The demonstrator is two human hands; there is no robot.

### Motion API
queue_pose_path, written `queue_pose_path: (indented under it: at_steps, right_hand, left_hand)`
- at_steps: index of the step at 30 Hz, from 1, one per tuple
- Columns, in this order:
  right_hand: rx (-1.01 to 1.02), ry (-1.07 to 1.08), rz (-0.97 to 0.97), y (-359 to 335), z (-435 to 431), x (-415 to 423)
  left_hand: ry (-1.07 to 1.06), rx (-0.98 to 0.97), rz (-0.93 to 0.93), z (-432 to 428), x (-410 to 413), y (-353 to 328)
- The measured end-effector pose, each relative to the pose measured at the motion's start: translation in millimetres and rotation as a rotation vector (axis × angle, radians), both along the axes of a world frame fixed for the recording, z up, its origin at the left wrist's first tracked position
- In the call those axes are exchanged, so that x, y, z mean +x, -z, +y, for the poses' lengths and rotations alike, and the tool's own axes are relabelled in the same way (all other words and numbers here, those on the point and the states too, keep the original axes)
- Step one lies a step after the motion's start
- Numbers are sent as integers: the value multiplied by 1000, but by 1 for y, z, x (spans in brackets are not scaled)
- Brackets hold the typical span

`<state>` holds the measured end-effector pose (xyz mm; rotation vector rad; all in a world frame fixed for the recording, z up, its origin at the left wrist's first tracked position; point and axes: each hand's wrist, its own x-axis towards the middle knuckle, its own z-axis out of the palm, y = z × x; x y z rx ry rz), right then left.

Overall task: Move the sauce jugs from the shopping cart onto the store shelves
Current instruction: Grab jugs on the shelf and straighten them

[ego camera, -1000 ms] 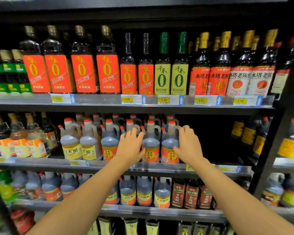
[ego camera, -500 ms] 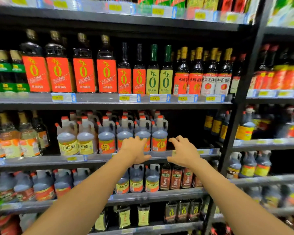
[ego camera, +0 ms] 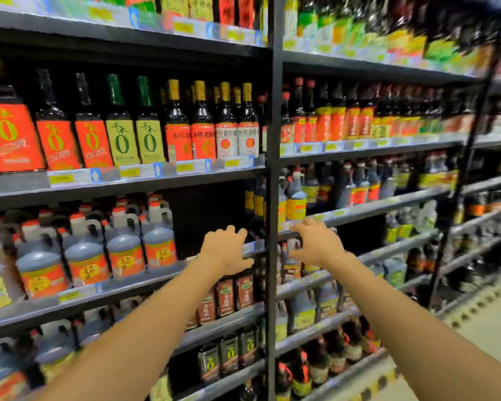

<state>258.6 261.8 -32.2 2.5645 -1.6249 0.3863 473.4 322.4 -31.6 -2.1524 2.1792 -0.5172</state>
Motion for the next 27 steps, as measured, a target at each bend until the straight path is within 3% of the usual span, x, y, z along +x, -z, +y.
queue_pose_path:
  at_steps: [13,27]
  right_hand:
    - [55,243,-28,7,-120,-239]
    - [63,241,5,18,-334,-306]
  left_hand:
    - [206,-58,10,-175,-249,-10]
    - [70,10,-35,-412,-338,10]
